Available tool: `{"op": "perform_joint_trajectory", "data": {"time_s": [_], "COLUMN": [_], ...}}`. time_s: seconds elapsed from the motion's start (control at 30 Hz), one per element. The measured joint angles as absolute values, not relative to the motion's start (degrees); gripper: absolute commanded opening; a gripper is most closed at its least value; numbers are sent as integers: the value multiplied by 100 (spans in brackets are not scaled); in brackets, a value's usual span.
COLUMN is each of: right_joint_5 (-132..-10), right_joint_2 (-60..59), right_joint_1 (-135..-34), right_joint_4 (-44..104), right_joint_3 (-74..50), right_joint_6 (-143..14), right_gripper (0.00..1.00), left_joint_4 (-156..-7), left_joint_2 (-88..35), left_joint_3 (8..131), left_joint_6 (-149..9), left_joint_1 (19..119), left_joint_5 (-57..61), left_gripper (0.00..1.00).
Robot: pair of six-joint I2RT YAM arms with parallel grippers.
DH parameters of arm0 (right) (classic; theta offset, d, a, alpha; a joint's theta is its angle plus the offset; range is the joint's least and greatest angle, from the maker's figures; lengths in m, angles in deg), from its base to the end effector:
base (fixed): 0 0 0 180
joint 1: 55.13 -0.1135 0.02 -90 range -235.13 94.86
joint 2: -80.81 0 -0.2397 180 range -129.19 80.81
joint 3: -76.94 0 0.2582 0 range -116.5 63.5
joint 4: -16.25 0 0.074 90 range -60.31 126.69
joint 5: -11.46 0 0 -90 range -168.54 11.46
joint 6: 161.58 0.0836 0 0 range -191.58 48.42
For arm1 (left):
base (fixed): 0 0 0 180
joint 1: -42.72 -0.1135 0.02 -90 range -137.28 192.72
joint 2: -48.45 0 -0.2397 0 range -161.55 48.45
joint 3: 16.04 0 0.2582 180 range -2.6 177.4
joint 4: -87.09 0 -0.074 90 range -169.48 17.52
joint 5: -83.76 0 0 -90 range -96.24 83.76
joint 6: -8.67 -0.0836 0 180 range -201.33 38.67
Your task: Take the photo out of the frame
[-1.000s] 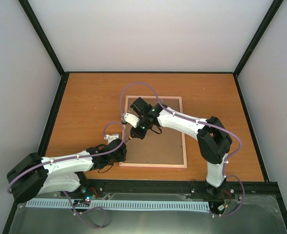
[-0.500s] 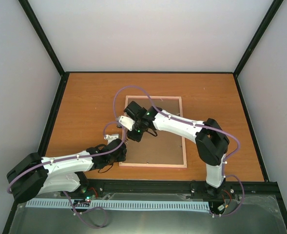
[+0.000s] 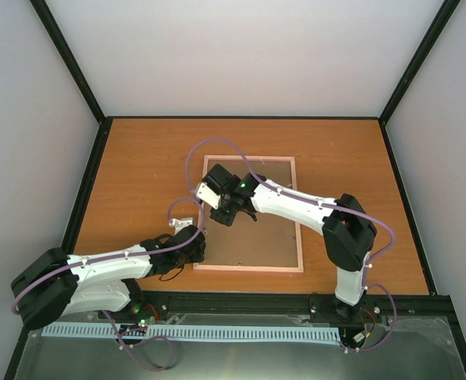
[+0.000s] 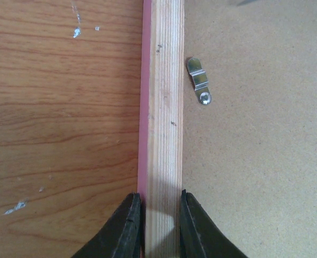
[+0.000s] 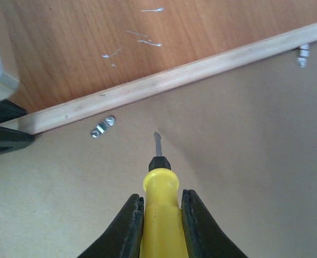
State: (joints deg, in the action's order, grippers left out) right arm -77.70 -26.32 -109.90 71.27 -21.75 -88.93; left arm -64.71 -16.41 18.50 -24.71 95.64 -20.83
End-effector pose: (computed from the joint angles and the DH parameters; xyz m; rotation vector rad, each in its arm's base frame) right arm 0.2392 0.3409 0.1637 -1.5924 2.1789 0.2229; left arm 0.1506 -0.1644 0.0680 -0.1772 2.5882 -0.4054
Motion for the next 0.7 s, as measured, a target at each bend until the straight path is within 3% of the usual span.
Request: {"op": "perform_joint_trajectory", "data": {"time_s": [0.2, 0.23, 0.3, 0.37, 0.53, 0.7], "right_joint_5": [-7742, -7692, -7595, -7504, -7250, -6948], "right_joint_2": [-2298, -2237, -2077, -1841, -1384, -1087], "right_joint_1": [-10959, -10959, -10953, -10926, -10614, -10037], "right_joint_4": [7219, 7232, 7219, 7145, 7103, 7108], "right_joint_3": [-2156, -2156, -2125, -1963, -1646, -1559], "right_joint_6": [-8987, -9015, -9081, -9153, -9260, -9323], "right_gripper": [3, 3, 3, 3, 3, 3], "left_joint_4": [-6462, -6449, -6377, -6248, -5966, -5903], "left_joint_2": [-1626, -1617, -1554, -1447, -972, -964], "left_joint_3": [1850, 1850, 1850, 1852, 2182, 2729], "left_joint_6": [-2471, -2471, -2471, -2488, -2493, -2774], "left_joint_1": [9564, 9564, 9564, 9564, 9560, 9256], "left_joint_5": [-2083, -2081, -2083, -2083, -2186, -2225], "left_gripper": [1, 5, 31, 48, 58, 61]}}
